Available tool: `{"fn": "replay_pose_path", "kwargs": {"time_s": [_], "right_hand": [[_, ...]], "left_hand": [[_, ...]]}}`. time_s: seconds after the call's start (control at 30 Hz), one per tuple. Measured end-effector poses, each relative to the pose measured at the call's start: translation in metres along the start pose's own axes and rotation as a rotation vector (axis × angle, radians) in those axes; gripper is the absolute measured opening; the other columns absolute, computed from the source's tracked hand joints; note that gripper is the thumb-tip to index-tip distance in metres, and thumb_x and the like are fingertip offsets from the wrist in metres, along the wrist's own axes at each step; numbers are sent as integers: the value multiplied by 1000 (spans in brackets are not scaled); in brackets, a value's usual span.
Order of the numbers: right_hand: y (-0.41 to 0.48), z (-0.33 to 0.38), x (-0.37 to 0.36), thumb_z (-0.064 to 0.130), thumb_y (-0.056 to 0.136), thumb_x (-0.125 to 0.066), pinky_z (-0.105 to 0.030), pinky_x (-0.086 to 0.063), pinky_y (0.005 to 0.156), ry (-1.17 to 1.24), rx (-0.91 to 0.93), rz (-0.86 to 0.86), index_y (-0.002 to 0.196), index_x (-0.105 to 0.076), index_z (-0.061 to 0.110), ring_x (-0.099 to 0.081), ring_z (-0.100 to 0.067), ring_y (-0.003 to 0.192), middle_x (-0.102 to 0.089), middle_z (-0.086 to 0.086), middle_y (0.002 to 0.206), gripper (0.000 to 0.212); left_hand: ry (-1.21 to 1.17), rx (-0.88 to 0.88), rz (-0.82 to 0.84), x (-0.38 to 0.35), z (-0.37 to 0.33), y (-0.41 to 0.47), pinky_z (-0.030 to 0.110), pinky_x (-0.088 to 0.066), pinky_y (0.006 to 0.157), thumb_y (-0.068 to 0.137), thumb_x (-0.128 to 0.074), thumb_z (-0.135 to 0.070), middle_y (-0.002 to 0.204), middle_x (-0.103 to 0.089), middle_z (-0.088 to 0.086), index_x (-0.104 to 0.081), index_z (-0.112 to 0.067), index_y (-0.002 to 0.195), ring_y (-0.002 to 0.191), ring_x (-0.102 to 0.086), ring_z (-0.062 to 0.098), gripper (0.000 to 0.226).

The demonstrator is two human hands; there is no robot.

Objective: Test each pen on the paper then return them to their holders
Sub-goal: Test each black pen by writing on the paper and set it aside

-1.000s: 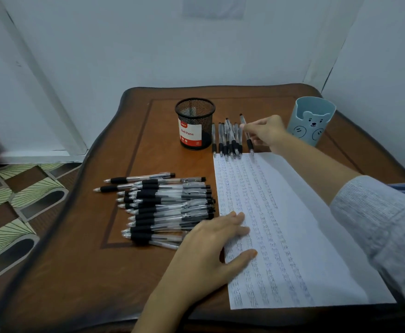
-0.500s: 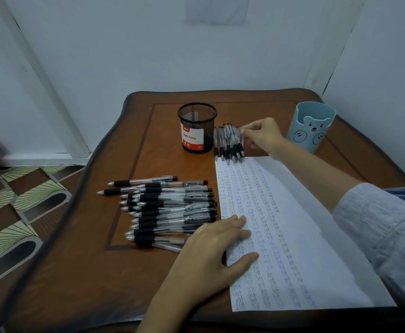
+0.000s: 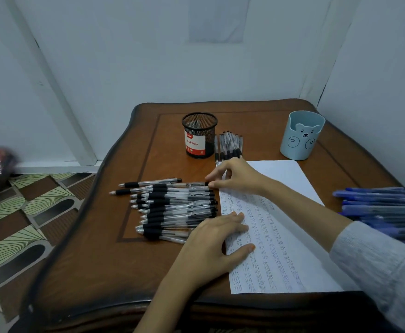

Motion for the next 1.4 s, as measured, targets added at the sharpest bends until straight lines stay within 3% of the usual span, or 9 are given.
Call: {"fn": "replay_pose_path", "kwargs": {"time_s": [0.33, 0.63, 0.77, 0.87, 0.97, 1.07, 1.17, 1.3, 1.4], "right_hand": [[-14, -3, 3, 14, 86, -71, -9, -44, 57, 124, -25, -145, 92, -76, 13, -56, 4, 66, -66, 12, 79, 7], [-45, -15, 47, 11, 96, -55, -27, -59, 73, 826, -175, -489, 99, -60, 5, -68, -22, 79, -70, -15, 91, 8], [-58, -25, 66, 18, 101, -45, -32, -58, 68, 1191, -204, -631, 102, -51, 5, -67, -22, 71, -67, -11, 82, 15], [-68, -30, 70, 21, 101, -44, -17, -41, 42, 1644, -261, -596, 83, -53, 13, -43, -8, 43, -49, 2, 56, 22], [-78, -31, 73, 20, 92, -43, -15, -15, 30, 1651, -258, -480, 78, -53, 17, -23, -4, 31, -32, 7, 44, 18], [-87, -32, 71, 14, 70, -44, -16, -13, 28, 1645, -260, -462, 80, -53, 17, -20, -5, 27, -28, 7, 41, 14], [-96, -38, 72, 19, 77, -48, -14, -15, 28, 1678, -231, -467, 90, -60, 14, -23, -4, 28, -41, 6, 48, 18], [-109, -44, 76, 3, 91, -45, -13, -30, 31, 1563, -260, -493, 118, -59, 1, -43, -2, 34, -68, -13, 95, 31], [-115, -47, 69, 17, 94, -41, -18, -54, 60, 1615, -315, -402, 119, -60, -7, -65, -16, 60, -68, -22, 101, 39]], "left_hand": [[-2, 0, -6, -1, 2, 0, 19, -27, 111, 88, -59, -51, 142, -46, -18, -60, -28, 127, 132, -32, -10, 45], [-6, -6, -8, -3, 3, 0, 27, -34, 110, 88, -59, -52, 140, -48, -18, -61, -28, 126, 130, -35, -11, 46], [-12, -10, -18, -3, 3, 0, 28, -36, 109, 87, -60, -52, 140, -49, -17, -61, -28, 125, 130, -37, -10, 45], [-15, -22, -25, -4, 4, 0, 28, -37, 109, 87, -60, -52, 139, -49, -16, -62, -27, 125, 130, -37, -10, 45], [-17, -28, -29, -5, 4, 0, 23, -37, 108, 87, -61, -50, 139, -50, -15, -62, -26, 124, 129, -37, -11, 44], [-24, -32, -27, -5, 4, 0, 20, -36, 108, 87, -61, -50, 139, -50, -15, -63, -26, 123, 128, -38, -11, 43], [-27, -28, -25, -5, 5, -1, 22, -37, 108, 87, -60, -51, 139, -50, -16, -63, -27, 123, 129, -38, -11, 44], [-28, -22, -24, -6, 6, -1, 26, -38, 108, 87, -60, -52, 140, -49, -16, -63, -27, 123, 129, -37, -11, 43], [-31, -18, -30, -6, 7, -1, 25, -38, 107, 86, -59, -53, 139, -49, -16, -63, -28, 122, 129, -37, -11, 44]]}}
Point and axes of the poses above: each hand's wrist, its own y-axis towards the middle knuckle, its own x-axis out of the back of the hand, z = x × y, the point moved 5 cm from there along y, towards the middle knuckle
